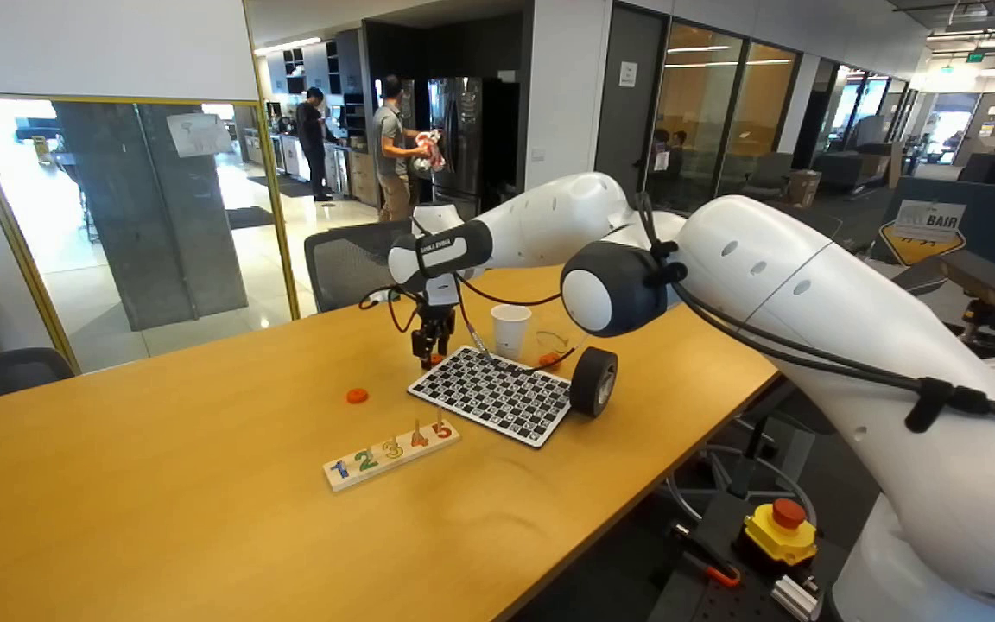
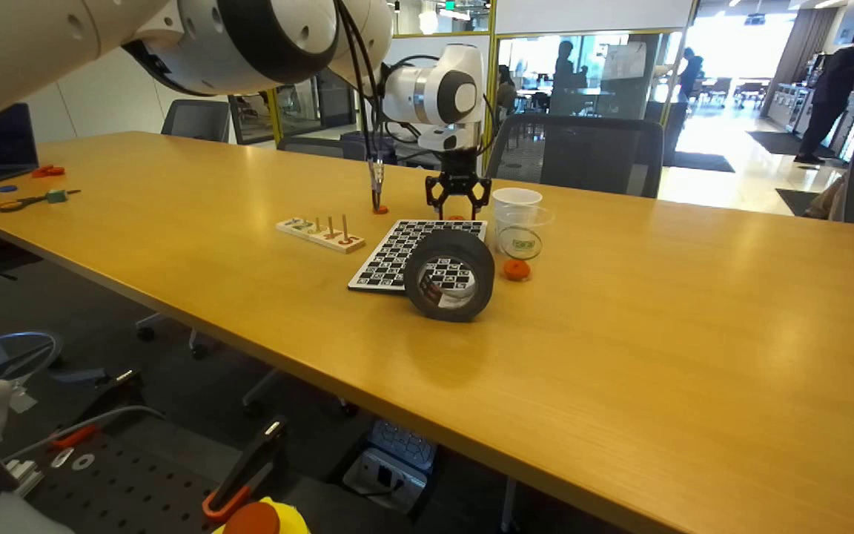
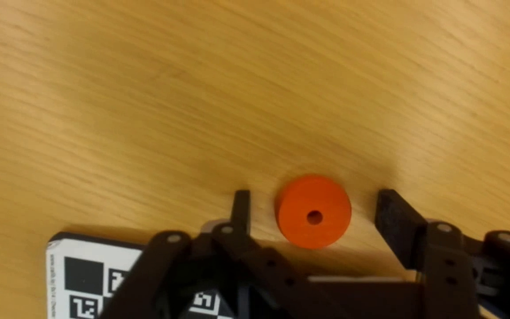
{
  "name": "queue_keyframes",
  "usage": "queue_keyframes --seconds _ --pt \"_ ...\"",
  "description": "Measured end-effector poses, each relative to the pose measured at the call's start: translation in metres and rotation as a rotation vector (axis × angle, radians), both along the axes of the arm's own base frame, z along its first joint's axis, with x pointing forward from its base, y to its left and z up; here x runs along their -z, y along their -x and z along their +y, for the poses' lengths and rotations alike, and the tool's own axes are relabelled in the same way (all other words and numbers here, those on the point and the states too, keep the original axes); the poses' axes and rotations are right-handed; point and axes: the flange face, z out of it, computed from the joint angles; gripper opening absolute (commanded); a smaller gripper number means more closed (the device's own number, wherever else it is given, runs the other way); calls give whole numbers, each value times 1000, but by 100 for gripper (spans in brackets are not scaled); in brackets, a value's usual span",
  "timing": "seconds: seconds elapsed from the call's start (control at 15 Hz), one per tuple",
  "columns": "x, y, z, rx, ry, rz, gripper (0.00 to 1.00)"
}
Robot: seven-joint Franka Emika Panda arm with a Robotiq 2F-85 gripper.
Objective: Put the yellow circles into the white cup and the orange circles into the transparent cup.
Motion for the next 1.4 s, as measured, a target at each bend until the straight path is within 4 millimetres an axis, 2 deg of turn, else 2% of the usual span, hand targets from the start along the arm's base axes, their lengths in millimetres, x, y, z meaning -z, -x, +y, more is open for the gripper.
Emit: queue_keyframes --seconds 0.2,0.33,0.6,0.8,1.0,1.2,1.4 --pt "-5 -1 1 -2 -2 -1 20" --pt "-7 -2 2 -3 -2 -4 24" --pt "-18 -3 0 -2 2 -18 24" --pt "-47 -5 -1 -4 20 -50 24" --pt "-91 -1 1 -13 64 -88 24" --pt "-131 12 1 -7 111 -104 24" --pt "-151 31 -7 11 134 -105 24"
